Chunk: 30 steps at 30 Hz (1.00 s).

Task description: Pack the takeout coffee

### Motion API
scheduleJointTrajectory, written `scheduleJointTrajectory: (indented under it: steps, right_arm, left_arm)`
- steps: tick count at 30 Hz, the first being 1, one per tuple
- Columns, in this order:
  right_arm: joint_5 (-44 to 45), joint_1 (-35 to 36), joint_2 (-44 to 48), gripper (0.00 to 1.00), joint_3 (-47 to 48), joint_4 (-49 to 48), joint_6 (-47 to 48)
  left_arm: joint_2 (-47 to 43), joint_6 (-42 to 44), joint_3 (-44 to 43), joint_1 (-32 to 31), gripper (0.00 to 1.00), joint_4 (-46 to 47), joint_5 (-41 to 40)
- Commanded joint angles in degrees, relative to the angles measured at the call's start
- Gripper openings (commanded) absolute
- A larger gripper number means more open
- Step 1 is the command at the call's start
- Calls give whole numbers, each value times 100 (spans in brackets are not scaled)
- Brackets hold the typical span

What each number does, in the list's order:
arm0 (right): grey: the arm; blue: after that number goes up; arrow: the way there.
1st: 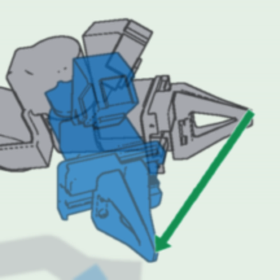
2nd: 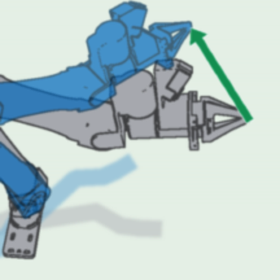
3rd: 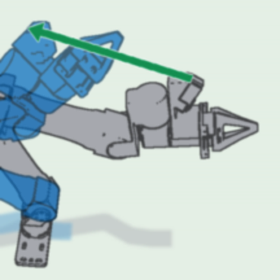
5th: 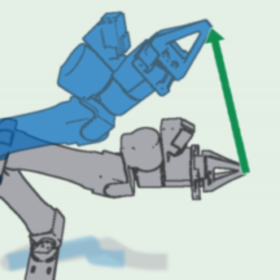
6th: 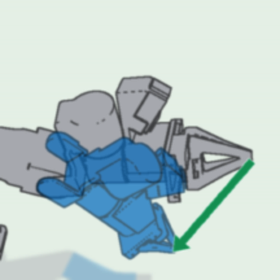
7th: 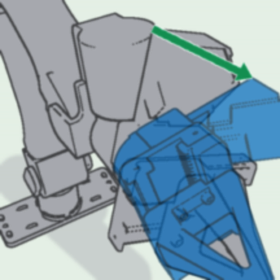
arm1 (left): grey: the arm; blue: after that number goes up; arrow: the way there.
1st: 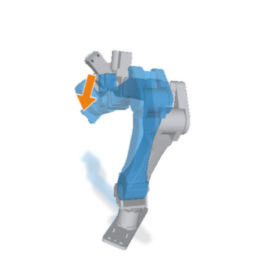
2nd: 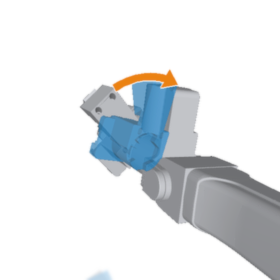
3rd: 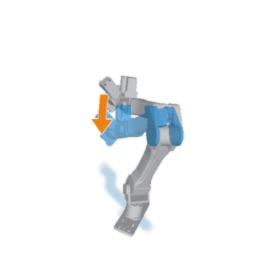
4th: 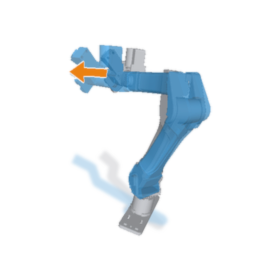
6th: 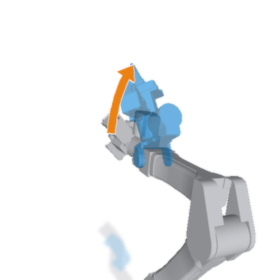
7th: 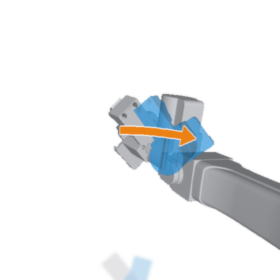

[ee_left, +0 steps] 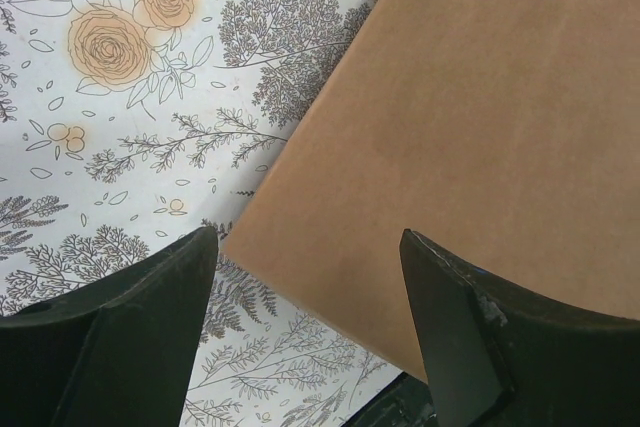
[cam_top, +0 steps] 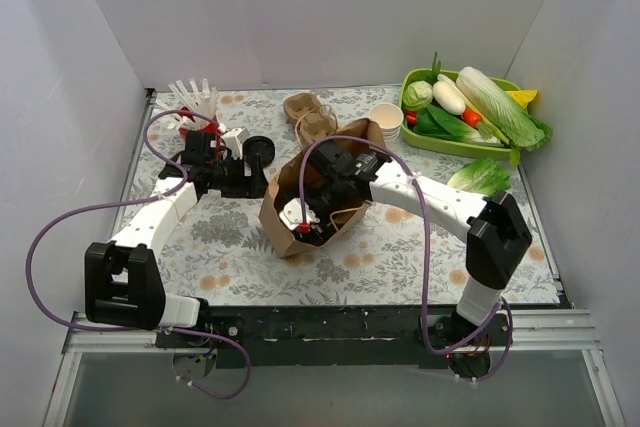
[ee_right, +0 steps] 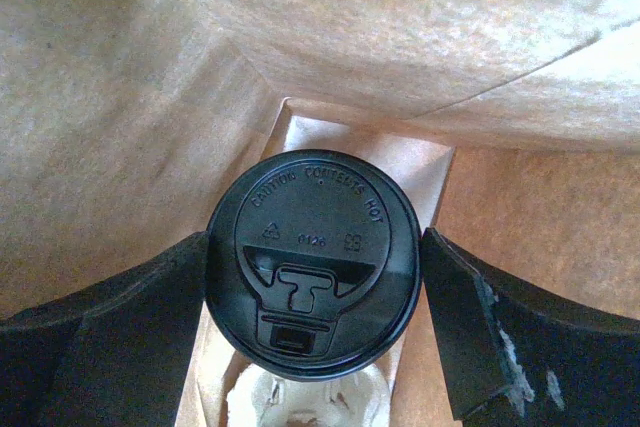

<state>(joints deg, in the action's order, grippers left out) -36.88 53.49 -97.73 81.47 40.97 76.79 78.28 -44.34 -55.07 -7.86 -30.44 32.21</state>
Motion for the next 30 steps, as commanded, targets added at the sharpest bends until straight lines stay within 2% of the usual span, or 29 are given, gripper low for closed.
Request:
scheduleJointTrajectory:
  steps: [1, 7, 13, 20, 24, 25, 30]
  right_arm:
    - [-56, -208, -430, 1, 685, 1254, -59]
    - [-424, -576, -853, 1, 1389, 1730, -419]
    - [-1075, -937, -633, 1, 1065, 1388, -622]
    - [-1750, -1253, -90, 1, 494, 396, -1306]
    - [-2015, -1447, 351, 1, -350, -1235, -2246]
    - [-2051, -1465, 412, 1, -508, -1397, -2500]
    - [-2165, -1561, 510, 1, -1035, -1539, -2512]
  left_arm:
    - [-269, 13, -13, 74, 74, 38, 119]
    - [-340, 4, -92, 179, 74, 82, 216]
    - [-384, 30, -197, 241, 74, 126, 391]
    - [-366, 276, -338, 250, 74, -85, 734]
    - [-226, 557, -513, 250, 74, -602, 892]
    - [-217, 593, -540, 258, 74, -682, 910]
    - [-208, 742, -707, 258, 74, -893, 937]
